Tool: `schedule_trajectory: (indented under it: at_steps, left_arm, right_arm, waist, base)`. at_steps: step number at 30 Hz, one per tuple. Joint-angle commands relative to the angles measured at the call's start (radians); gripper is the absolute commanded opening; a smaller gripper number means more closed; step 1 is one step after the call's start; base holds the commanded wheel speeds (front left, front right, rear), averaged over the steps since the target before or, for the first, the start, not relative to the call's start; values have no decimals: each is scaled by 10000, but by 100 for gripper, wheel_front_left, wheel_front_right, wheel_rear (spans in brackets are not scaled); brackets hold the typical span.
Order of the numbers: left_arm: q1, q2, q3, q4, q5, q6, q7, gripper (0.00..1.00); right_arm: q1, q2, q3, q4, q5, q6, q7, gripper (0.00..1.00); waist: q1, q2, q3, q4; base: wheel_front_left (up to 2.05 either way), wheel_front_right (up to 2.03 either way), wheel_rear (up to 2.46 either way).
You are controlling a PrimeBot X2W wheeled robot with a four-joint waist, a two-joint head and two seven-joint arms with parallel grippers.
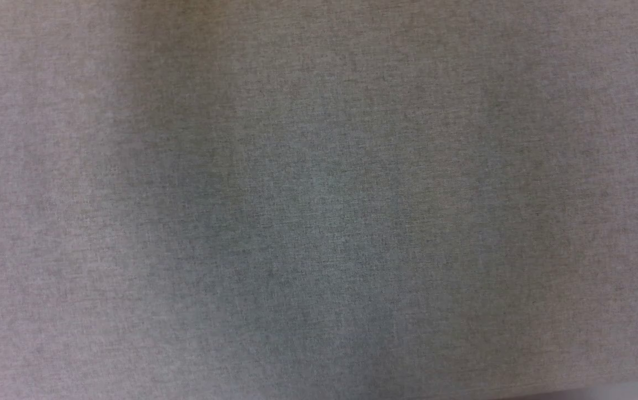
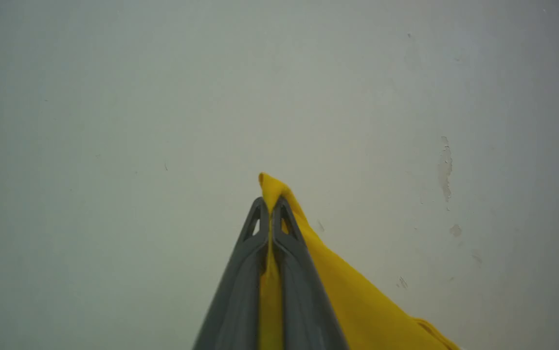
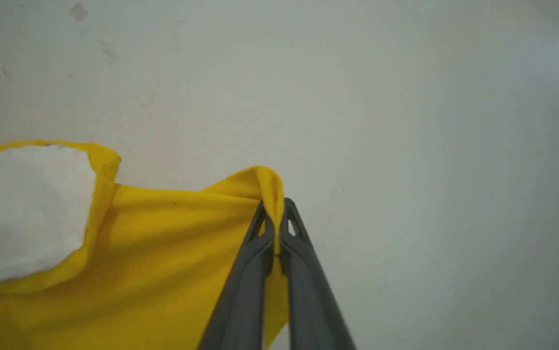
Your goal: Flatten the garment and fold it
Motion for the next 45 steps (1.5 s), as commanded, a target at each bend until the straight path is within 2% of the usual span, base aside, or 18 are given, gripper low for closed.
schedule_trajectory:
  at_steps: [1,6,10,14,20,25,30,36,40,45]
  left_arm:
    - [334,30,1,177,-22,-101,-19,0]
    - [1825,51,-218,1230,-120,-568,268,0]
    - [3416,41,-895,1906,84,-928,945,0]
    - [5097,-5,-1769,2025,247,-1215,1573,0]
    - [7740,-148,-2426,1208,-276,-1342,2527,0]
    - [10174,-464,-2079,-322,-1113,-1127,2784,0]
    - [12630,-883,-1795,-1759,-1784,-623,3167,0]
    - [14849,-1274,-1581,-2951,-2217,27,3495,0]
    - [15901,-1461,-1493,-3239,-2283,387,3500,0]
    - [16722,-1524,-1419,-3154,-2290,688,3542,0]
  right_arm:
    - [189,41,99,180,20,-23,-67,0]
    - [1232,-82,841,919,500,-23,-254,0]
    - [2520,-247,1486,1266,1046,-23,-327,0]
    - [4174,-616,2140,1032,1702,-23,-198,0]
    - [7280,-1098,2218,-168,2828,-23,515,0]
    - [9983,-1237,1427,-1543,3065,-23,1082,0]
    - [12427,-696,206,-2725,3236,-23,1893,0]
    - [14887,764,-1546,-3752,3354,-23,3449,0]
    - [16099,1742,-2460,-4288,3259,-23,4420,0]
    - [17171,2146,-3163,-4565,3312,-23,5048,0]
  waist:
    - [0,0,9,18]
    - [0,0,-72,52]
    - [0,0,-401,143]
    - [0,0,-915,283]
    - [0,0,-1949,372]
    - [0,0,-2851,382]
    - [0,0,-3547,383]
    - [0,0,-4147,417]
    - [0,0,-4458,417]
    - [0,0,-4686,478]
  base:
    - [0,0,0]
    - [0,0,0]
    - [0,0,0]
    - [0,0,0]
    - [0,0,0]
    - [0,0,0]
    - [0,0,0]
    - [0,0,0]
    - [0,0,0]
    - [0,0,0]
